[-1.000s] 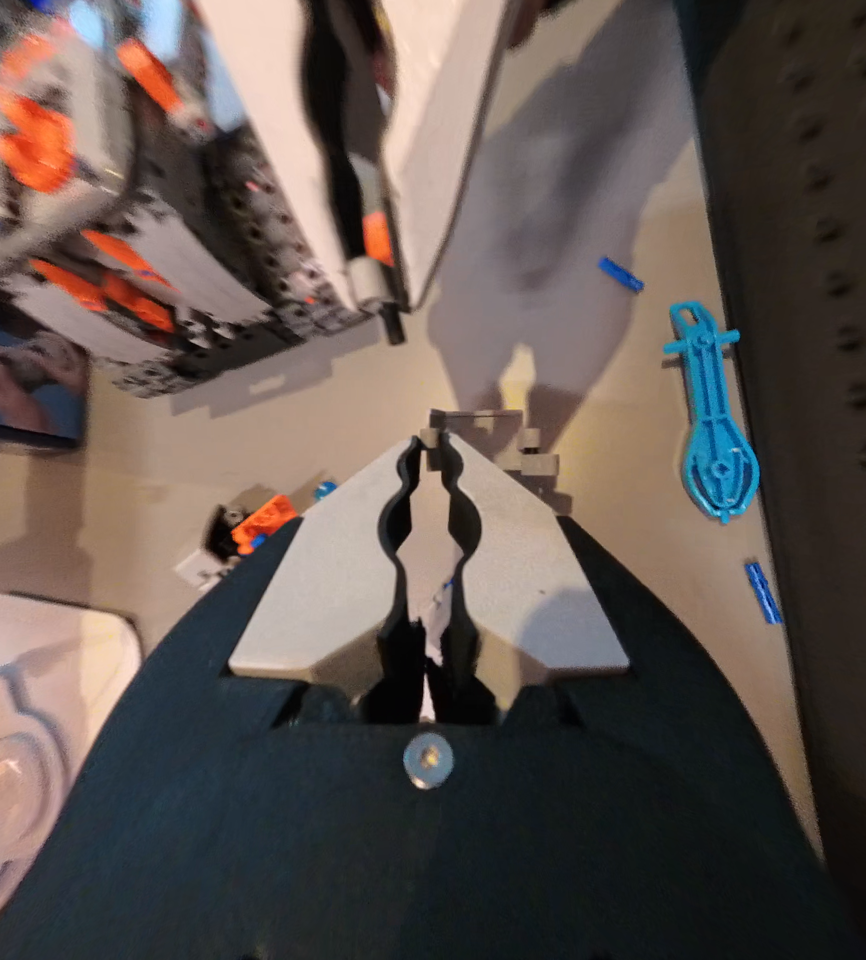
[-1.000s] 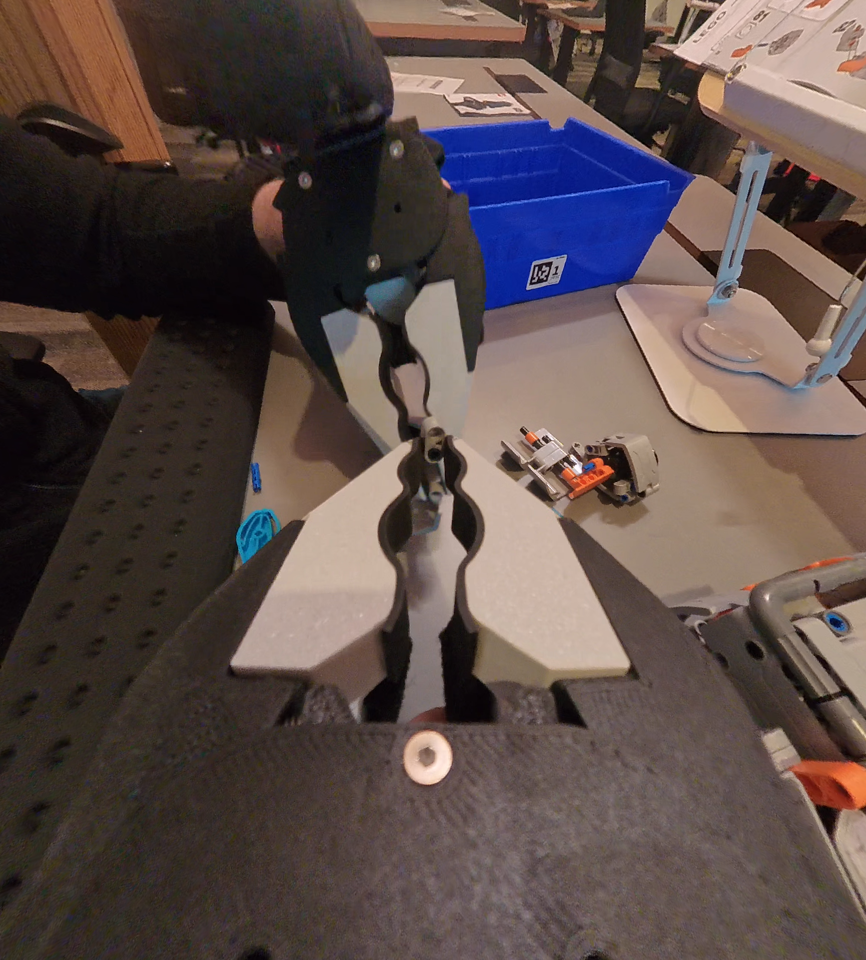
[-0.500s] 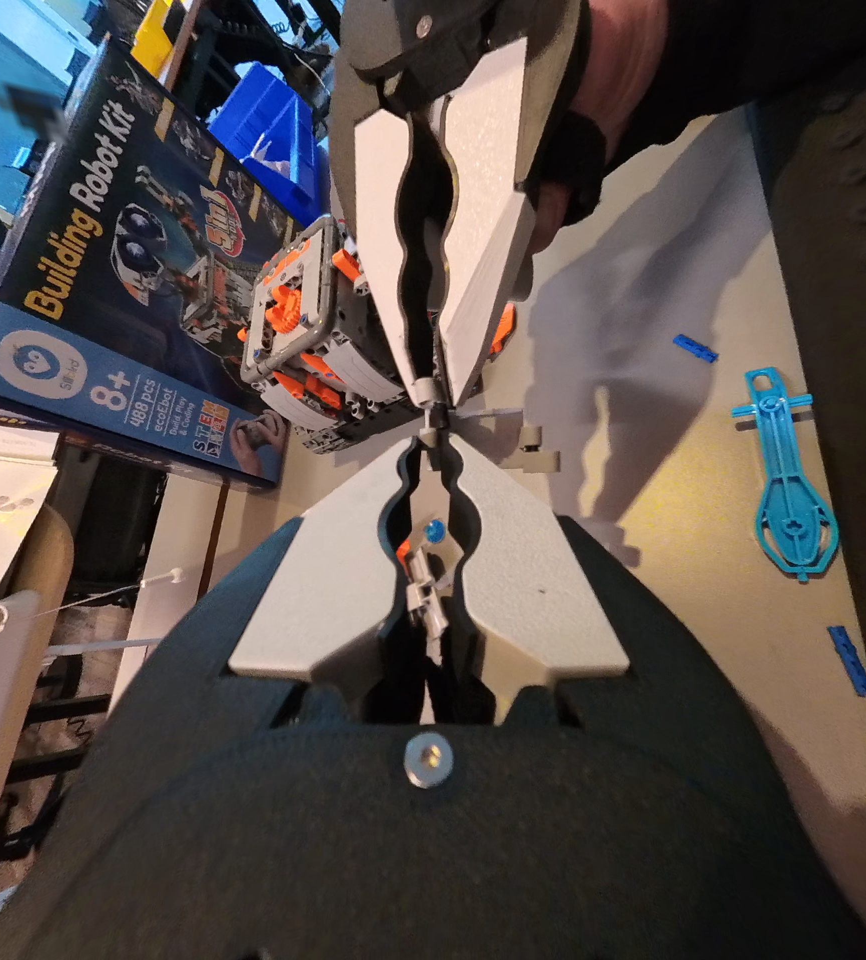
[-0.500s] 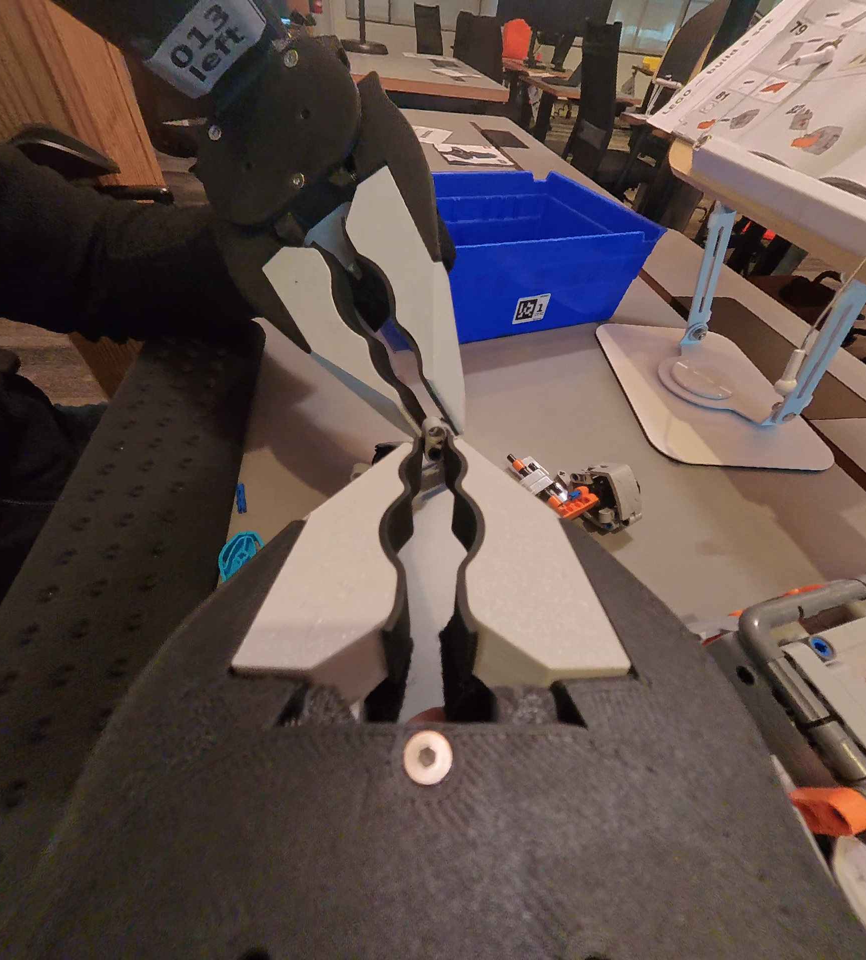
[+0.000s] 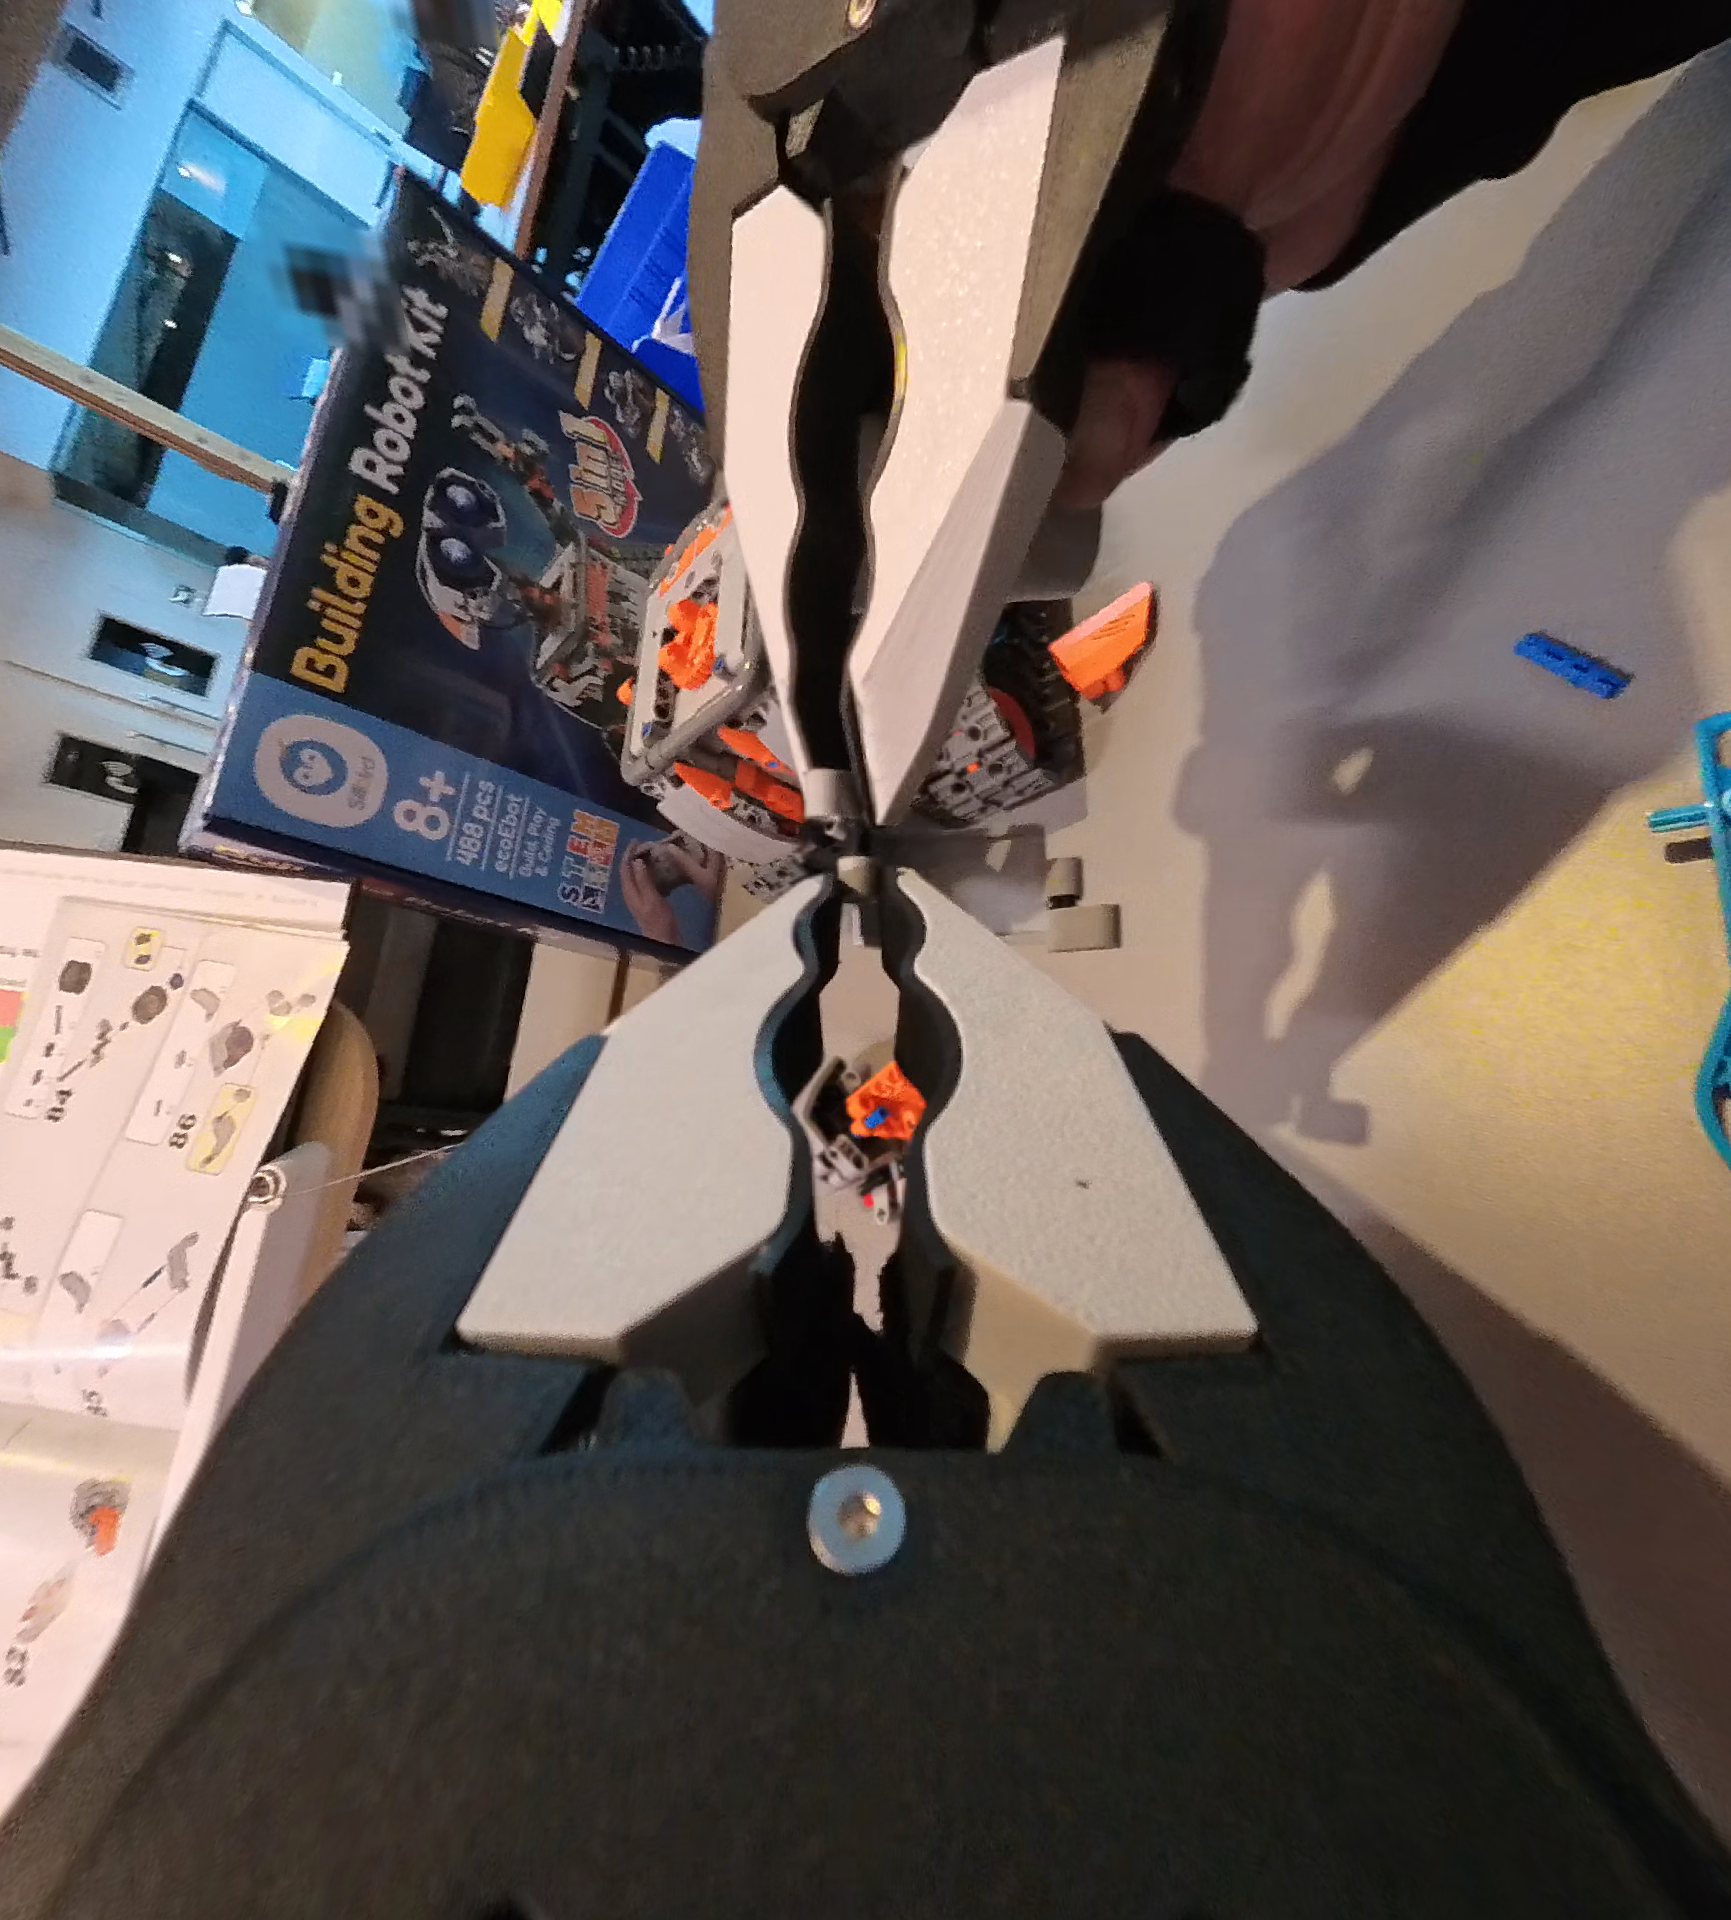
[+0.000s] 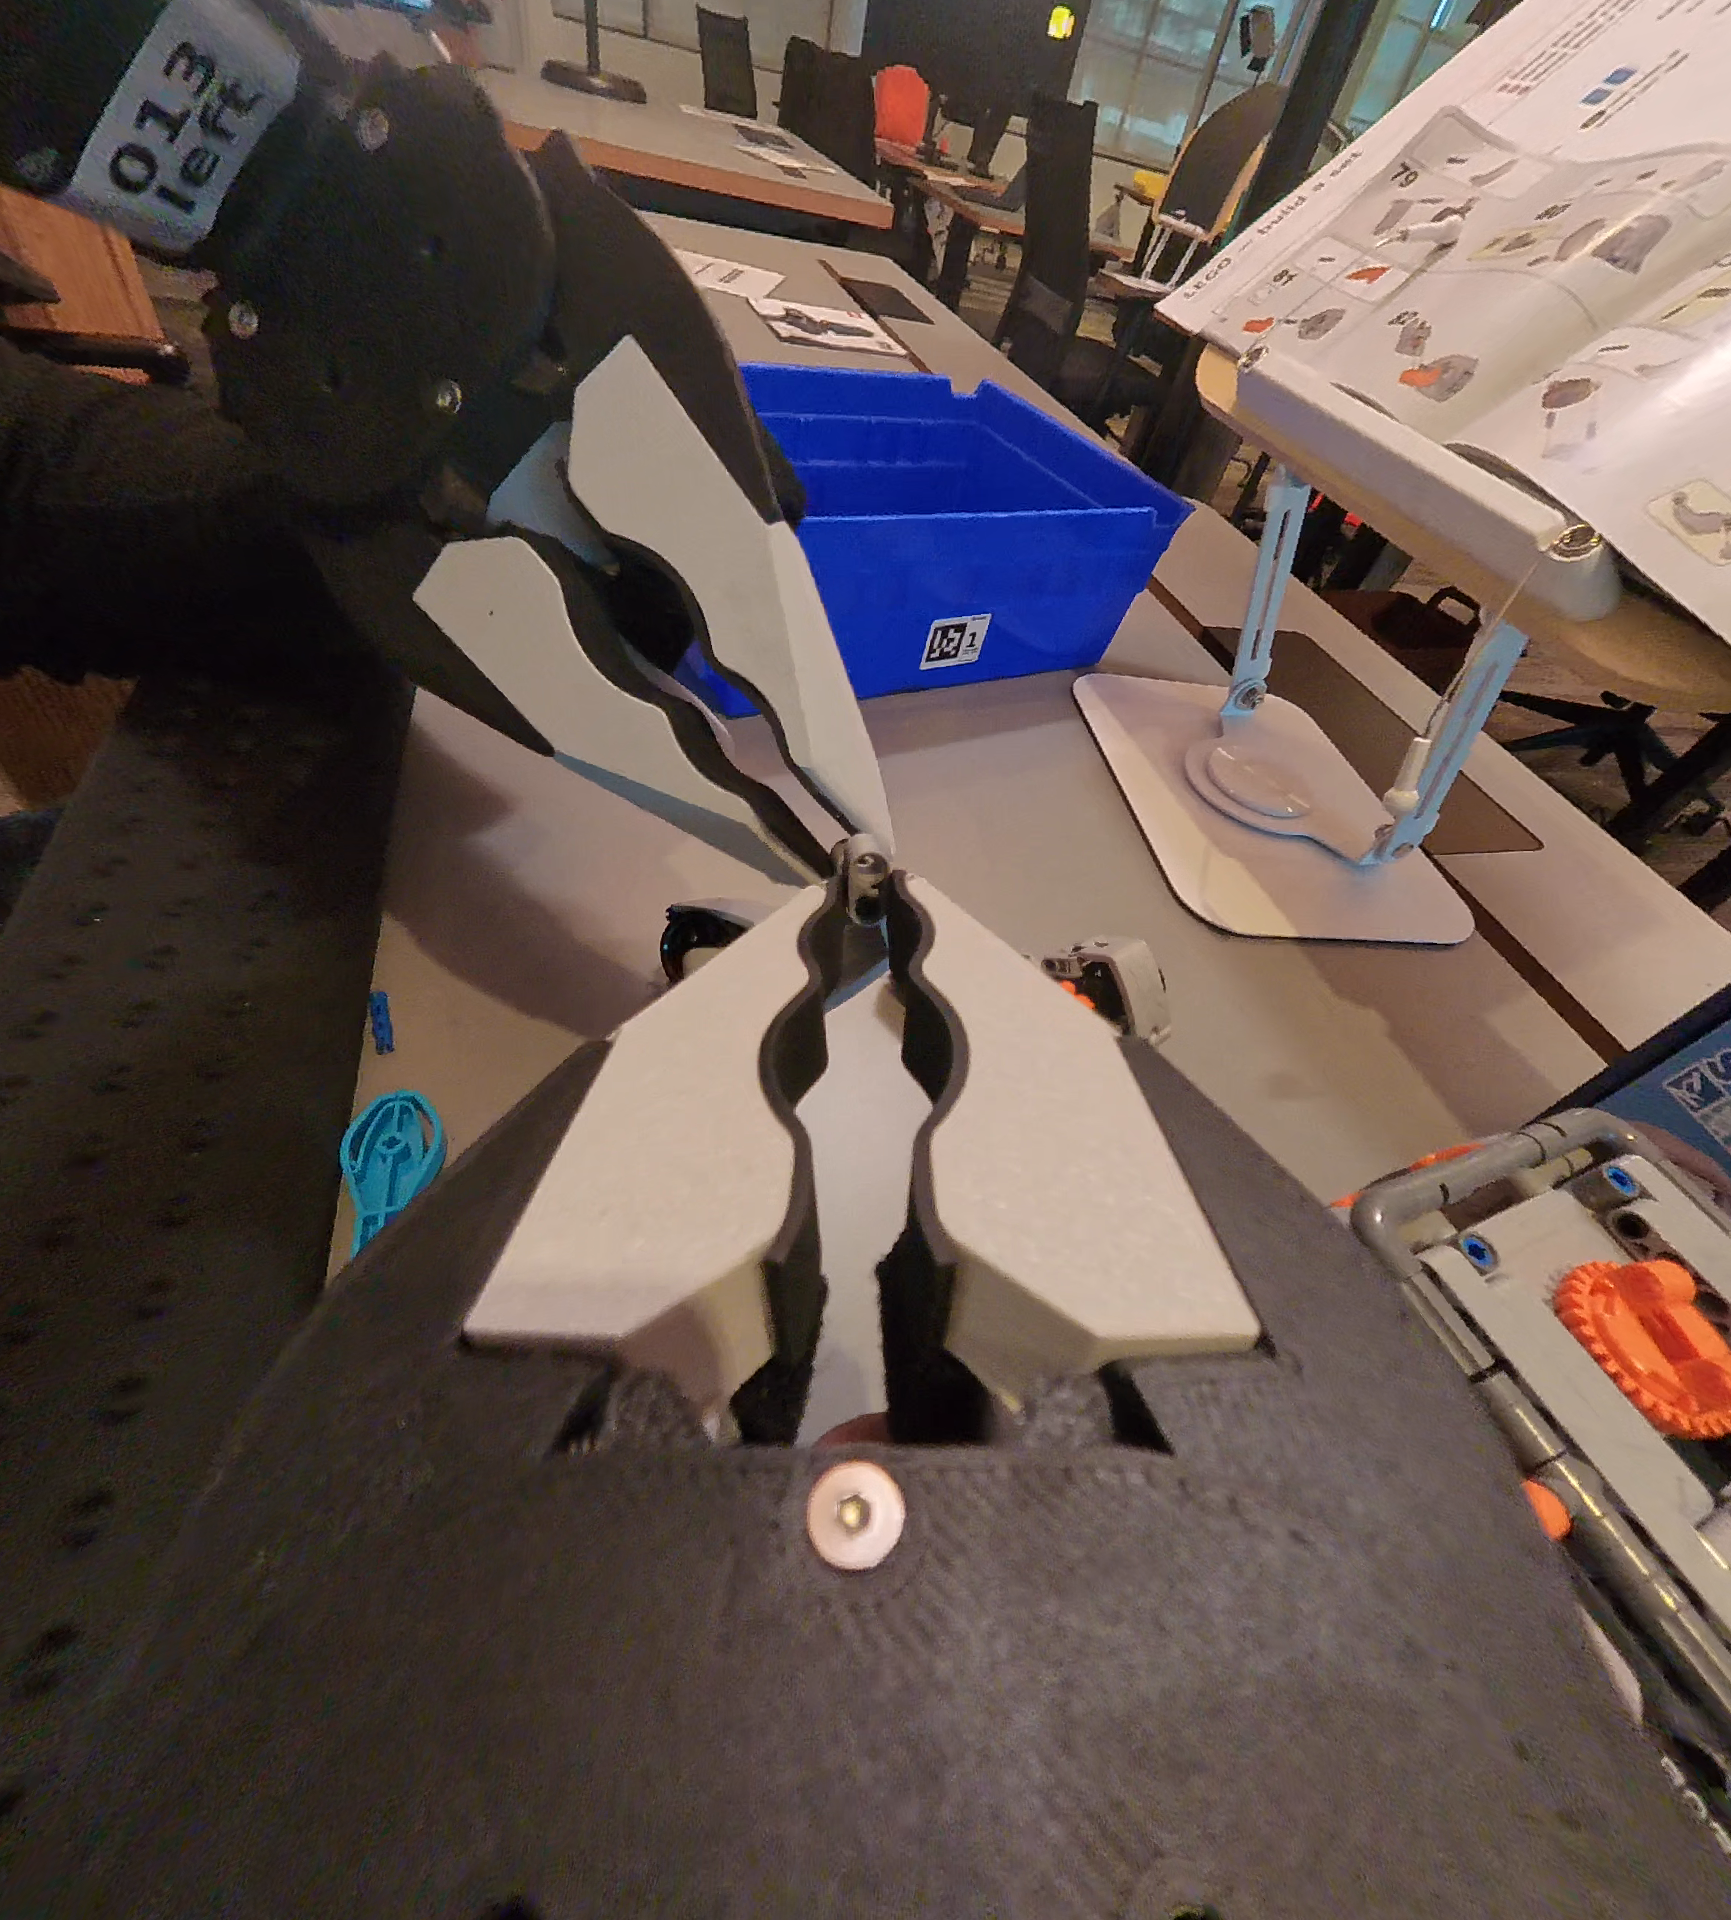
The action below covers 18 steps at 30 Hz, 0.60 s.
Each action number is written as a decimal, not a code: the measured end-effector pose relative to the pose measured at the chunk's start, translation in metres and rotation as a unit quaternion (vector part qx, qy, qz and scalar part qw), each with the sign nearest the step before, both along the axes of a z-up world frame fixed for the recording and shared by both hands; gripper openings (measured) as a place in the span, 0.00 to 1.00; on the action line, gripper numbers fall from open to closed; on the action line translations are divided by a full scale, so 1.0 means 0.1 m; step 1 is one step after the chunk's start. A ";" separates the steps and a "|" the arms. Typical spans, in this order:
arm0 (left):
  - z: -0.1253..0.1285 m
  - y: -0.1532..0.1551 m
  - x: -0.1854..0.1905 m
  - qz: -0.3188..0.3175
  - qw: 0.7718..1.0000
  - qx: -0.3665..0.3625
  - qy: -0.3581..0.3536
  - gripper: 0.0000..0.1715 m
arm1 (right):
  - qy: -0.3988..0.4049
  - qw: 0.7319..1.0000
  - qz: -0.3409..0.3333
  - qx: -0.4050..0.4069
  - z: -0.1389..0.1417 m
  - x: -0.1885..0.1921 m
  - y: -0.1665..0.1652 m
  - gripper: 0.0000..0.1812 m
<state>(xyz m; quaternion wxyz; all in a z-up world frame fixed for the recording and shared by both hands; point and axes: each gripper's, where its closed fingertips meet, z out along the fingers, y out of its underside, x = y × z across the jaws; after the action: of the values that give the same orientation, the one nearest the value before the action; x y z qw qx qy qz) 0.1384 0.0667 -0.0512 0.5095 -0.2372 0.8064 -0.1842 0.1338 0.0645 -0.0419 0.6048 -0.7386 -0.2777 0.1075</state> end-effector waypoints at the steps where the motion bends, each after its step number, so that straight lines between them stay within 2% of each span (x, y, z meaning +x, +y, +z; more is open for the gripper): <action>1: 0.01 0.00 0.01 0.003 1.000 0.005 -0.005 0.02 | 0.002 1.000 -0.002 0.002 0.01 0.00 0.00 0.02; 9: 0.07 0.01 0.03 0.020 0.999 0.004 -0.037 0.02 | -0.028 0.999 -0.021 0.035 0.06 0.02 0.01 0.02; 18: 0.17 -0.05 0.00 -0.002 0.998 -0.008 -0.068 0.02 | 0.034 0.998 0.021 0.042 0.15 -0.03 -0.05 0.02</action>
<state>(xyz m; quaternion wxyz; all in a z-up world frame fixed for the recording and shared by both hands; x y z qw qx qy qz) 0.1388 0.0613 -0.0343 0.5608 -0.2265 0.7689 -0.2071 0.1307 0.0599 -0.0271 0.6422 -0.7024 -0.2764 0.1334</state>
